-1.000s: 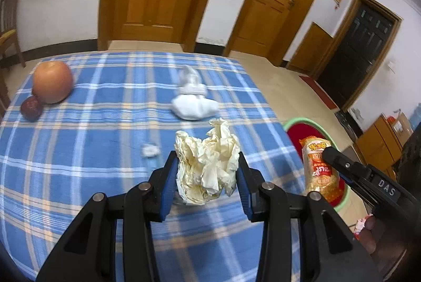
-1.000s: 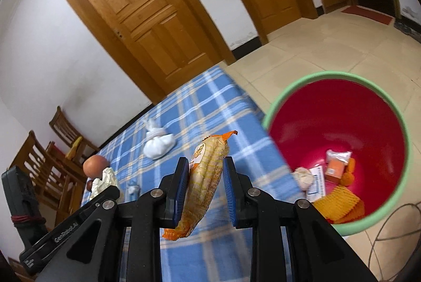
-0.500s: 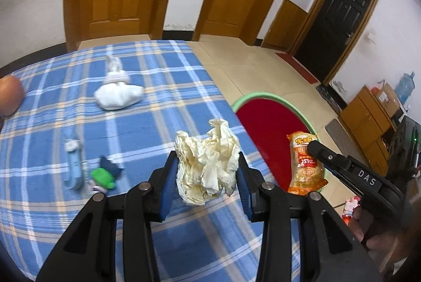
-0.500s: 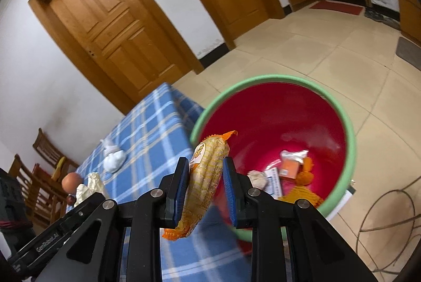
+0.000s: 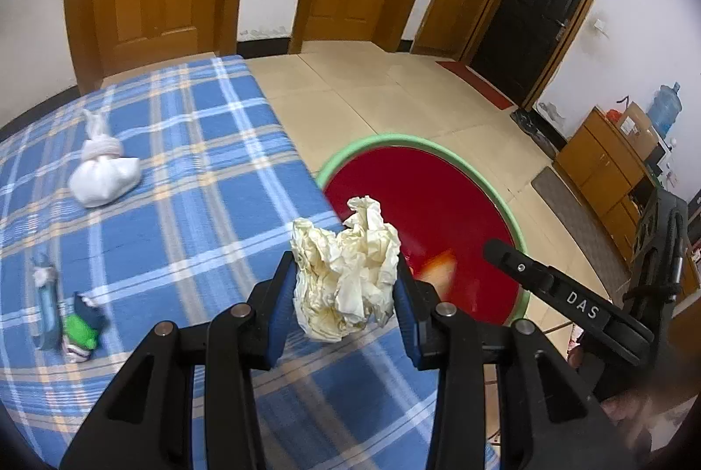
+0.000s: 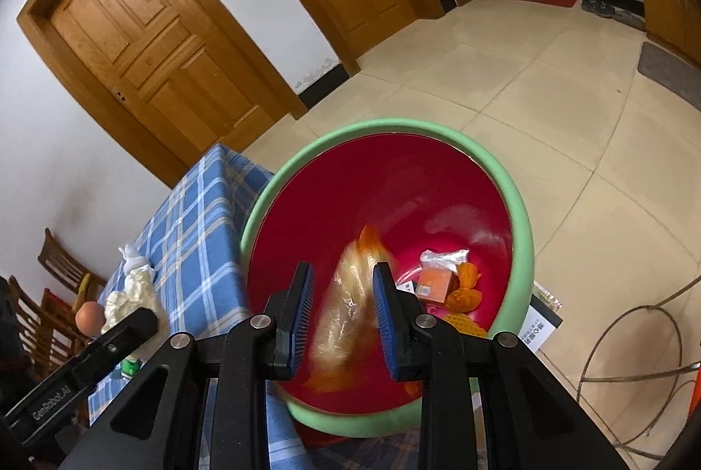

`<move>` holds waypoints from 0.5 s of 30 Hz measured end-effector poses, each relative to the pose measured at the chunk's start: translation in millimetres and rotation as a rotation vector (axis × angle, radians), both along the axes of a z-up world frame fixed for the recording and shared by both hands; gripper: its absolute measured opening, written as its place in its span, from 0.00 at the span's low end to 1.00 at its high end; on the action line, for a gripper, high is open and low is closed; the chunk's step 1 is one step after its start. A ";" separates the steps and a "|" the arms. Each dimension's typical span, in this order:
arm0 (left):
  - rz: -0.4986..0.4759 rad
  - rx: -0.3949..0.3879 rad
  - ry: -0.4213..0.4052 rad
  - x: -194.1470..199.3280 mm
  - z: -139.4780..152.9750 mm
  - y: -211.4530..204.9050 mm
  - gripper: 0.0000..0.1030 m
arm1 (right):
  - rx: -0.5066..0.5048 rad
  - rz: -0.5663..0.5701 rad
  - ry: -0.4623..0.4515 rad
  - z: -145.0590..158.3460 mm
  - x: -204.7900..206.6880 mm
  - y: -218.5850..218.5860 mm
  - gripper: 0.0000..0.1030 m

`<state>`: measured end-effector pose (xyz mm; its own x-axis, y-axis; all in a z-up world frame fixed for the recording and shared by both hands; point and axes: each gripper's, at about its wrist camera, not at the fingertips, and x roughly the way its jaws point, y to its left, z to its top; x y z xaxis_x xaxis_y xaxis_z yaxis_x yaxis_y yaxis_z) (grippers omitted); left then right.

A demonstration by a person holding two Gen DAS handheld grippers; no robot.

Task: Collect trash
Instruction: 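Carry the tissue and snack packet over the red bucket, then open the right tool over the bucket while the left tool opens, dropping both items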

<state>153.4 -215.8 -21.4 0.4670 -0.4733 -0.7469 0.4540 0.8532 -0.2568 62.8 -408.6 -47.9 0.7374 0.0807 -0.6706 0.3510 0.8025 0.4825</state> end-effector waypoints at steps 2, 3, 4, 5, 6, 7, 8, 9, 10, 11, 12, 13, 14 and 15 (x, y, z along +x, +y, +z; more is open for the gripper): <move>-0.011 0.001 0.007 1.8 -2.3 -7.7 0.40 | 0.008 0.004 -0.003 -1.0 -0.7 -2.3 0.30; -0.018 0.004 0.009 2.8 -3.4 -12.5 0.40 | 0.007 0.004 -0.006 -0.9 -1.1 -3.6 0.31; -0.022 0.006 0.010 3.7 -4.1 -15.8 0.40 | 0.006 0.003 -0.009 -0.7 -1.7 -4.3 0.31; -0.029 0.008 0.011 4.7 -5.2 -20.0 0.40 | 0.004 -0.001 -0.012 -0.2 -3.2 -6.1 0.31; -0.034 0.010 0.010 5.0 -5.6 -23.1 0.40 | 0.004 -0.004 -0.016 0.5 -4.5 -7.3 0.32; -0.039 0.011 0.010 5.8 -6.3 -25.9 0.40 | 0.003 -0.006 -0.018 0.8 -5.2 -8.0 0.32; -0.045 0.012 0.010 6.8 -7.4 -29.4 0.40 | 0.000 -0.012 -0.025 2.3 -8.1 -9.7 0.33; -0.050 0.013 0.011 7.0 -7.7 -32.6 0.40 | -0.004 -0.016 -0.028 2.8 -9.3 -10.3 0.34; -0.054 0.014 0.013 7.8 -8.6 -34.7 0.41 | -0.011 -0.023 -0.035 4.7 -12.3 -11.8 0.35; -0.054 0.015 0.014 8.2 -9.6 -37.3 0.42 | -0.016 -0.027 -0.039 5.8 -14.3 -12.8 0.35; -0.051 0.016 0.015 8.6 -9.9 -38.2 0.45 | -0.018 -0.029 -0.040 6.4 -15.6 -14.3 0.35; -0.050 0.015 0.018 8.8 -10.7 -39.3 0.49 | -0.020 -0.032 -0.042 7.0 -16.9 -15.2 0.35; -0.051 0.013 0.022 9.0 -11.4 -39.9 0.51 | -0.021 -0.033 -0.043 7.3 -18.6 -16.2 0.35; -0.051 0.012 0.025 8.6 -11.9 -40.3 0.51 | -0.020 -0.034 -0.044 7.3 -19.6 -16.7 0.35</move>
<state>162.0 -256.2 -33.3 0.4235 -0.4867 -0.7640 0.4904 0.8323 -0.2584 43.2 -425.3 -40.6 0.7681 0.0416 -0.6390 0.3574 0.8002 0.4817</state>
